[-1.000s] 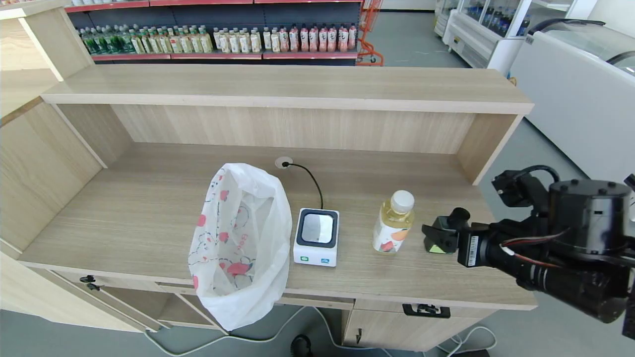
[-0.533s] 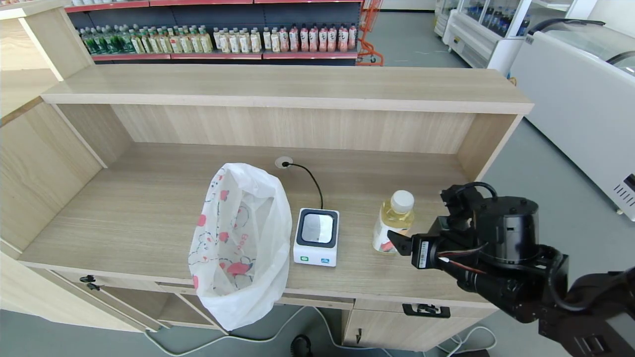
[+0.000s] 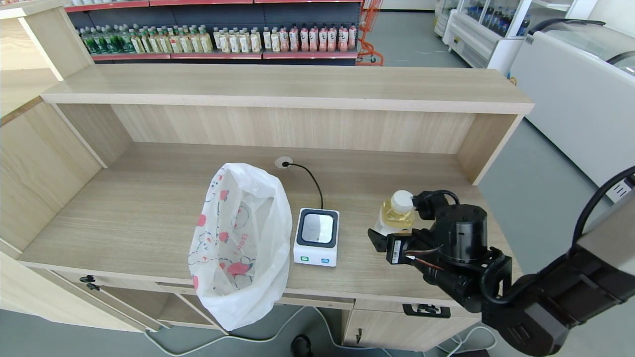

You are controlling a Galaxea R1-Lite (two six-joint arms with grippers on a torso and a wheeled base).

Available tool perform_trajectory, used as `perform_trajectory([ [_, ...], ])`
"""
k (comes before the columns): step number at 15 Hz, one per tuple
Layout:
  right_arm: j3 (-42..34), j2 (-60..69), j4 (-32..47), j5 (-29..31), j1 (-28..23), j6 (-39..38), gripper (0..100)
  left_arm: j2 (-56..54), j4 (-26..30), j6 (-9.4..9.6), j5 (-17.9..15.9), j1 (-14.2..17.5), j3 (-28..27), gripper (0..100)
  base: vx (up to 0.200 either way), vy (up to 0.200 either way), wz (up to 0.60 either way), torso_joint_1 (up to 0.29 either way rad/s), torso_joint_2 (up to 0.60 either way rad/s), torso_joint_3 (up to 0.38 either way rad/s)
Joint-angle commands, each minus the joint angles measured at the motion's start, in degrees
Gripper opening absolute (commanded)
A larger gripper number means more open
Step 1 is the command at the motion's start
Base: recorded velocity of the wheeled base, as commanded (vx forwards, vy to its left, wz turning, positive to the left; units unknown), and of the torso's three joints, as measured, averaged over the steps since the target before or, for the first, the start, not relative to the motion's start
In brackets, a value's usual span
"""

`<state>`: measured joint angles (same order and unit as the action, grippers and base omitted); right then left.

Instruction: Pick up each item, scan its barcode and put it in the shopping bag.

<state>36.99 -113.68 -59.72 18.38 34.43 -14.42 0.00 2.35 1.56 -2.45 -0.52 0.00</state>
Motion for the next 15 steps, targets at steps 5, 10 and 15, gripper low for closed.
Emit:
perform_trajectory([
  [5, 4.67, -6.73, -1.8, -0.01, 1.35, 0.18, 100, 0.09, -0.07, 0.02, -0.01, 0.0, 0.0, 100, 0.0, 0.0, 0.0, 0.0, 0.0, 0.0],
  [10, 5.2, -9.55, -7.25, -0.01, 0.99, 4.4, 100, 0.09, 0.02, 0.02, -0.01, 0.0, 0.0, 100, 0.0, 0.0, 0.0, 0.0, 0.0, 0.0],
  [15, 7.49, -11.13, -9.54, -0.1, -0.15, 7.83, 100, 0.09, -0.07, 0.02, -0.01, 0.0, 0.0, 100, 0.0, 0.0, 0.0, 0.0, 0.0, 0.0],
])
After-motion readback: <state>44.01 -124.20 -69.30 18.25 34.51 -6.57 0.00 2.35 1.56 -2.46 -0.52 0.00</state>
